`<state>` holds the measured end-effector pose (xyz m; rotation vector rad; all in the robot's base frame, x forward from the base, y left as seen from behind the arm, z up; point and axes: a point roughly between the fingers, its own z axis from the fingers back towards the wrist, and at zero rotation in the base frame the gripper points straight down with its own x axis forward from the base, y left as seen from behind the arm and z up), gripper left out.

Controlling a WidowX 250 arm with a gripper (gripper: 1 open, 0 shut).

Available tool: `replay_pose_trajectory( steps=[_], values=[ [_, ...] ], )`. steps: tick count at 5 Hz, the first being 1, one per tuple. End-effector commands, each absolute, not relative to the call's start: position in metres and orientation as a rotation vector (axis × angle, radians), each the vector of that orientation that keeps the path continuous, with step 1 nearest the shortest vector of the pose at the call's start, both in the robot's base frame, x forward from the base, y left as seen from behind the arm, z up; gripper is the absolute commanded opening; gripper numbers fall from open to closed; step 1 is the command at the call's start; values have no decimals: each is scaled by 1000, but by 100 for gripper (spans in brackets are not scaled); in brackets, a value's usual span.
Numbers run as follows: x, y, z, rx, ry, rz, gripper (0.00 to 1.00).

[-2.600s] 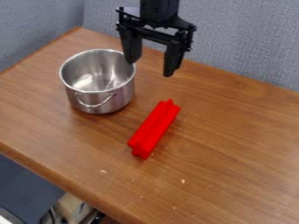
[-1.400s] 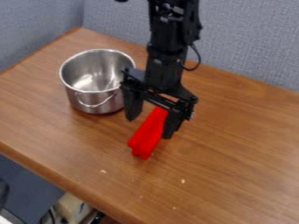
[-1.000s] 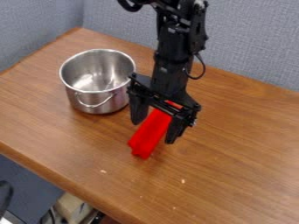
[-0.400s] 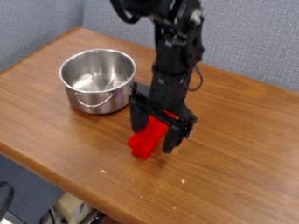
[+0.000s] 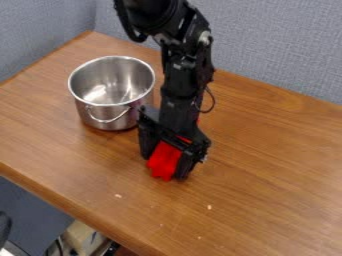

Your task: Put the red object in the metal pot

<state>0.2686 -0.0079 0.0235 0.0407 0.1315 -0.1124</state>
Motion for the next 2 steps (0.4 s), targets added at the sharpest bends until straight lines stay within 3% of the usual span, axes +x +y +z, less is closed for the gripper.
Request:
replay_pose_trajectory(
  steps=[1,2],
  values=[
    [278,-7,35,32,98,-94,100],
    [277,-8,35,15,95,-93,100]
  ],
)
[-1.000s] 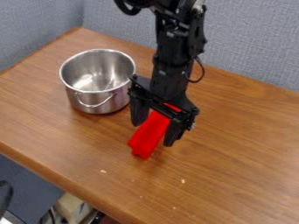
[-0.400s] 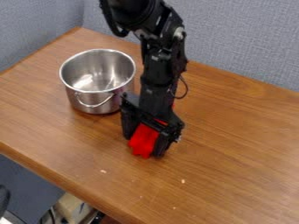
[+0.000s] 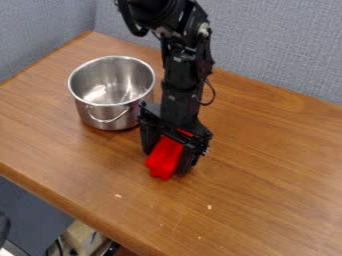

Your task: Put the red object in the metal pot

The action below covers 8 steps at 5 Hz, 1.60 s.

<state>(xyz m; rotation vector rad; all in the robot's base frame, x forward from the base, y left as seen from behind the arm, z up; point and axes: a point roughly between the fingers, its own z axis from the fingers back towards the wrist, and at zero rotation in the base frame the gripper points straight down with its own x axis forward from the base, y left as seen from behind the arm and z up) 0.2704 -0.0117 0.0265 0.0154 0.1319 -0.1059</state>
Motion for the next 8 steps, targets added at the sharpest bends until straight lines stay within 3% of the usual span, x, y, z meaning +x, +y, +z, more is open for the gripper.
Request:
replay_pose_trajectory(
  steps=[1,2,3,4,5,6,8],
  values=[
    [275,-8,33,-3,98,-94,0],
    [277,-10,36,-16,110,-101,0],
    [280,-10,38,-23,118,-104,100],
    [284,-9,38,-31,119,-114,0],
    [283,-13,33,-37,123,-131,100],
    [288,-9,42,-43,117,-114,0],
    [285,-3,55,-28,95,-85,0]
  ],
)
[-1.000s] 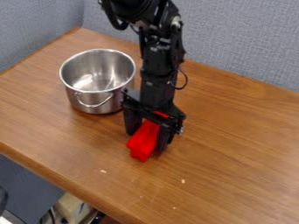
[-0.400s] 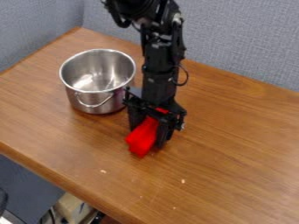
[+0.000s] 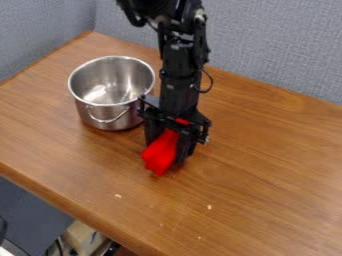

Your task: Put the red object in the metal pot

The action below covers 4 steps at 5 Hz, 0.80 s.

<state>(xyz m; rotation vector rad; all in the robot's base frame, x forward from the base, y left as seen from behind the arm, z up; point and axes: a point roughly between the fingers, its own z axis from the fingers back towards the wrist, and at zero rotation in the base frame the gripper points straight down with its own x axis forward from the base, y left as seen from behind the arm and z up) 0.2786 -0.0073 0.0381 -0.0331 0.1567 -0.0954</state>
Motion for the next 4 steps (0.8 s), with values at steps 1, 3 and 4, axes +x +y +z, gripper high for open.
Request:
replay_pose_trajectory(
  steps=[1,3,4],
  values=[
    [284,-11,74,-17,57,-89,0],
    [293,-11,118,-47,-41,-82,0],
    [318,16,128,-51,-87,-28,0]
  ],
)
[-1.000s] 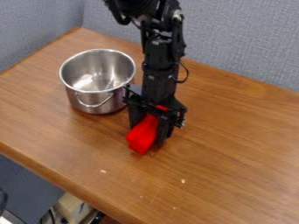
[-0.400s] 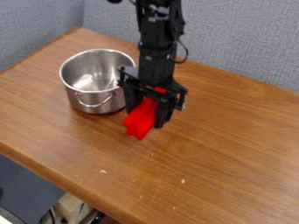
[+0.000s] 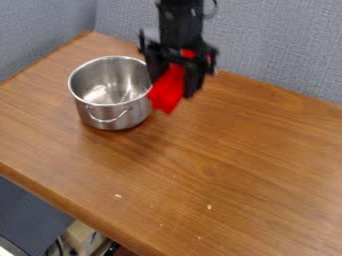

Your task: Put the red object in the metal pot

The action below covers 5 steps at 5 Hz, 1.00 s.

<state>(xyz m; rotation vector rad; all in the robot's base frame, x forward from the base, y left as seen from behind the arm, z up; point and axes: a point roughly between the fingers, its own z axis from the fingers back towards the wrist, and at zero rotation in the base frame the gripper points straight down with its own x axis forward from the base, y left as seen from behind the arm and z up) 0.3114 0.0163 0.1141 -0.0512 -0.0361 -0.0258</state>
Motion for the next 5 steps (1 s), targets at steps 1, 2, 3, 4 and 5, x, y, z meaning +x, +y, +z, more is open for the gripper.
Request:
replay_pose_trajectory(
  steps=[1,2,3,4,5],
  values=[
    [329,53,134,-33,-106,38,0],
    [339,96,119,-30,-84,89,0],
    [357,85,120,-40,-123,-1,0],
    [360,72,129,-39,-140,-87,0],
    [360,68,134,-40,-141,-147,0]
  ],
)
